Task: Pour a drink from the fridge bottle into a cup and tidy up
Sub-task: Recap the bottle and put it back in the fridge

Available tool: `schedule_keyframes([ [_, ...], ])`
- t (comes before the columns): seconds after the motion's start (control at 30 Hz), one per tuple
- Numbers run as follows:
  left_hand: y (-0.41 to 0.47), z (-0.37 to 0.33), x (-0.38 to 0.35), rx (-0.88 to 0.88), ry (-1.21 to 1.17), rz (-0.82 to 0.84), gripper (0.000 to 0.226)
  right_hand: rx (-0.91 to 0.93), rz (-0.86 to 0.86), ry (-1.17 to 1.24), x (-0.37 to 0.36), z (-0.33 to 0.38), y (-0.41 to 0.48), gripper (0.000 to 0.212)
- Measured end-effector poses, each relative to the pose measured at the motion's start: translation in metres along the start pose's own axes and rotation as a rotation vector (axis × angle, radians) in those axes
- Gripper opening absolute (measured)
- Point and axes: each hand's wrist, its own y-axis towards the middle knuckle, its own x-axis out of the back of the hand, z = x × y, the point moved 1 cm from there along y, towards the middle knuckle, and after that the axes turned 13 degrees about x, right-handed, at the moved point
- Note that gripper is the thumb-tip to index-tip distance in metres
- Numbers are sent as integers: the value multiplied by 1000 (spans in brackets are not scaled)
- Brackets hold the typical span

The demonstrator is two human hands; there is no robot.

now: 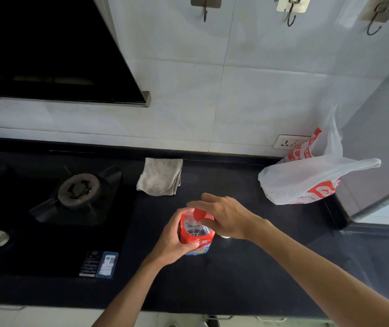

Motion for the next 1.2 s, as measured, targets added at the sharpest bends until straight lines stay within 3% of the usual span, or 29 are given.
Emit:
schedule_keyframes([
  [0.2, 0, 0, -1, -18, 8, -23, 77, -63, -128, -10, -11, 1, 3, 30],
  [0.37, 0, 2, -3, -34, 0, -41, 78, -296, -320, -74, -31, 14, 5, 49],
  [0.5, 0, 3, -4, -37, 5, -38, 77, -425, -428, 28, -37, 15, 6, 42],
  [0.6, -1, 4, -4, -40, 13, -30, 79, -401, -395, 216, -39, 7, -1, 37],
  [0.7, -2, 3, -6, -59, 1, -36, 78, -335, -271, 280, -53, 1, -14, 60],
  [0.83, -2, 7, -7, -74, -16, -41, 81, -310, -259, 402, -68, 2, -28, 75],
  [1.2, -8, 18, 6, -15, -113, 27, 100, -331, -311, 462, -63, 6, -12, 74],
])
